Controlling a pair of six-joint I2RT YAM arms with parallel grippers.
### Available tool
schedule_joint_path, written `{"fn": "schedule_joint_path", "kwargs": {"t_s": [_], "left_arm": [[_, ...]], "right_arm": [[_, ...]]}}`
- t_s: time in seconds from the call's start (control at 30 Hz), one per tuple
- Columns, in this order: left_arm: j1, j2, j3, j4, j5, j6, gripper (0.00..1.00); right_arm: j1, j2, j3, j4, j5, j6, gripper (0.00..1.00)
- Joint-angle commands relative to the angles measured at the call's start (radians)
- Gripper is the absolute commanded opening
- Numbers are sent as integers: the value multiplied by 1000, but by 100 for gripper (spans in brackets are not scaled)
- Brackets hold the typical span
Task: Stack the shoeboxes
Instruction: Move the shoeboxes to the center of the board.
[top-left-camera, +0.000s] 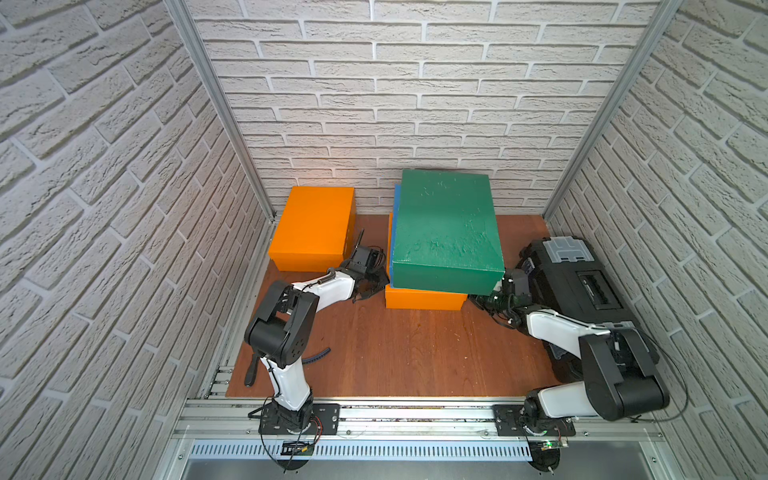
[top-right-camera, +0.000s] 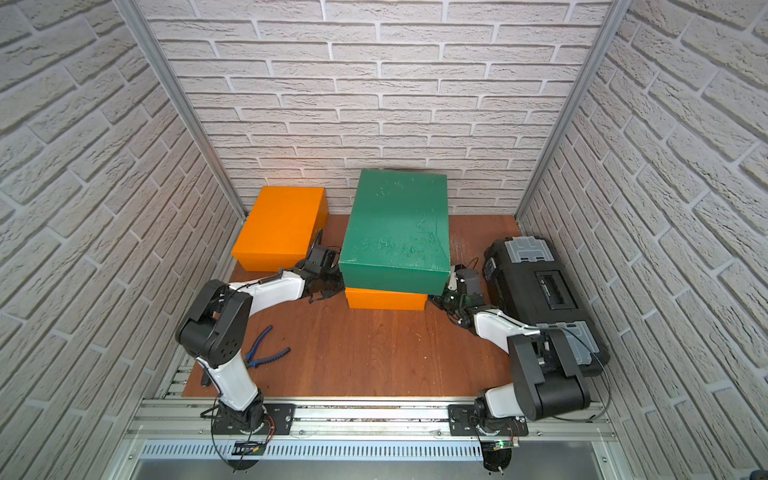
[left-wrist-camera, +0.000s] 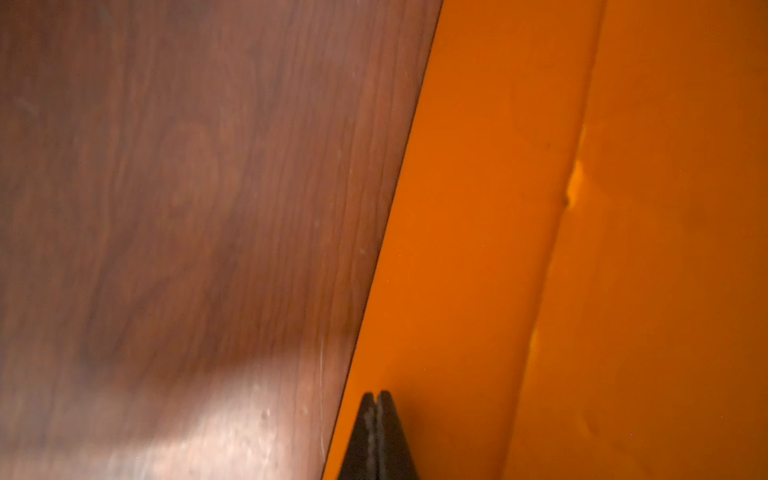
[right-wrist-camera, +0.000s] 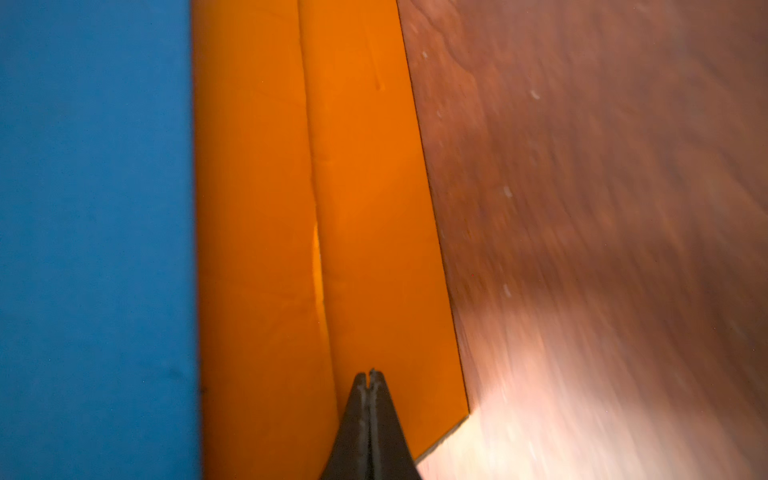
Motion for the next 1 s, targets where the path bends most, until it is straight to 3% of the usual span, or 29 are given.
{"fn": "schedule_joint_path", "kwargs": {"t_s": [0.0,0.3,0.73,0.97], "left_arm": [[-54,-59,-40,85,18,-26,0],[-49,-88,-49,69,3,-5,0],[91,-311,8,-173,-46,118,1],[82,-366,53,-221,-3,124,3]], "right_arm": [[41,-87,-2,-47,-64,-45,7],[17,-79,23,-110,-83,-49,6],[-133,-200,78,-456,-73,-230,6],[-140,-251,162,-514,-155,-299,8]]}}
